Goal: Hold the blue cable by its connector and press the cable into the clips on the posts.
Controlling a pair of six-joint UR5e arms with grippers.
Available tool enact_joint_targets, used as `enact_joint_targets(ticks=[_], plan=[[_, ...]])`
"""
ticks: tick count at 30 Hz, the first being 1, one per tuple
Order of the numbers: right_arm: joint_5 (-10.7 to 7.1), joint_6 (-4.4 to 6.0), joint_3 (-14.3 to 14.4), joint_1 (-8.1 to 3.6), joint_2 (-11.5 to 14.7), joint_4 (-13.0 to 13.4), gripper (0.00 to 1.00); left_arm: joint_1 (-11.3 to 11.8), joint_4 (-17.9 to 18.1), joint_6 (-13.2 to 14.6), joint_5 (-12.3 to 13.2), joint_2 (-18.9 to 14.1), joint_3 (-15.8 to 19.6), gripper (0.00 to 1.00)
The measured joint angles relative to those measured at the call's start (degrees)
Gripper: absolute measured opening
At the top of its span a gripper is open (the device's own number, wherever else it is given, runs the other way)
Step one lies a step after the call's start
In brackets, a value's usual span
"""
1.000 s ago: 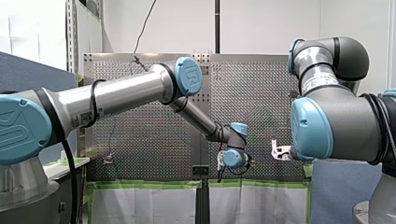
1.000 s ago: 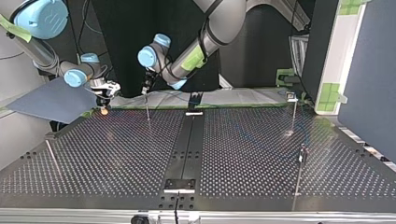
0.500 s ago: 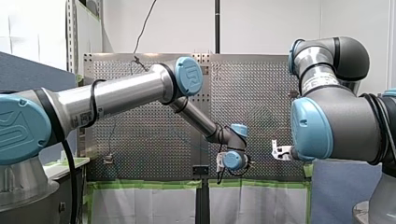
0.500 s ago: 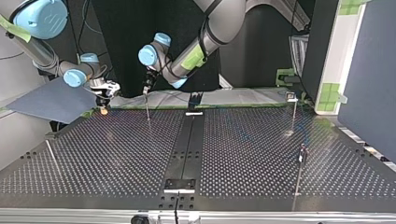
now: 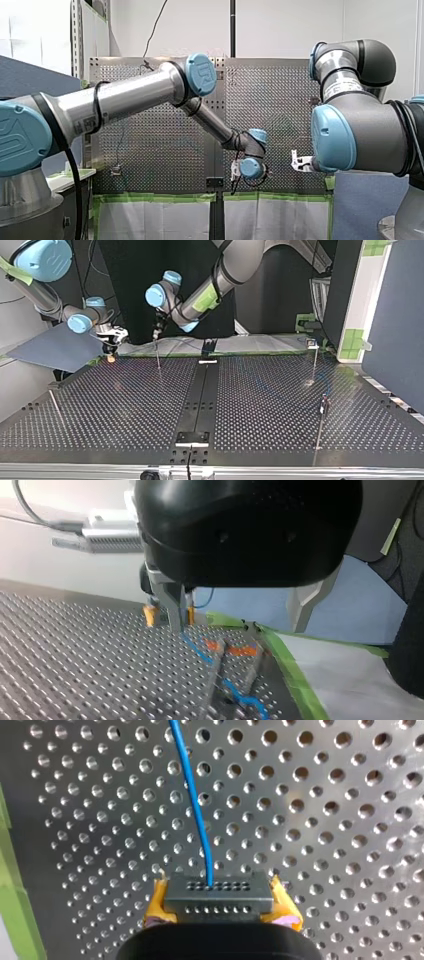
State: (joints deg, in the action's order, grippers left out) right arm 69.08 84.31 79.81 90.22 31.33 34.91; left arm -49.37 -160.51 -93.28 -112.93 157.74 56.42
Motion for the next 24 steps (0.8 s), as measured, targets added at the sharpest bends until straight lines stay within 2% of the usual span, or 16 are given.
enact_joint_targets(ticks=[4,7,15,20,24], plan=[[0.01,-0.07,-0.03,-0.19,0.00,-0.21,0.00,-1.93,1.87,1.82,-2.13,-2.17,2.16,1.00],[0.00,-0.11,-0.03,-0.23,0.01,-0.27,0.00,-3.35,3.28,2.06,-3.60,-3.63,3.64,1.00],[-0.34,0.04,-0.04,-0.25,0.01,-0.45,0.00,-7.42,7.58,-1.15,-7.89,-7.94,7.92,1.00],[-0.84,0.16,-0.04,-0.25,0.01,-0.80,0.00,-7.98,9.84,-1.84,-10.74,-10.78,10.79,1.00],[-1.01,0.17,-0.04,-0.25,0.01,-1.05,0.00,-7.66,9.11,-2.19,-13.18,-13.23,13.22,1.00]])
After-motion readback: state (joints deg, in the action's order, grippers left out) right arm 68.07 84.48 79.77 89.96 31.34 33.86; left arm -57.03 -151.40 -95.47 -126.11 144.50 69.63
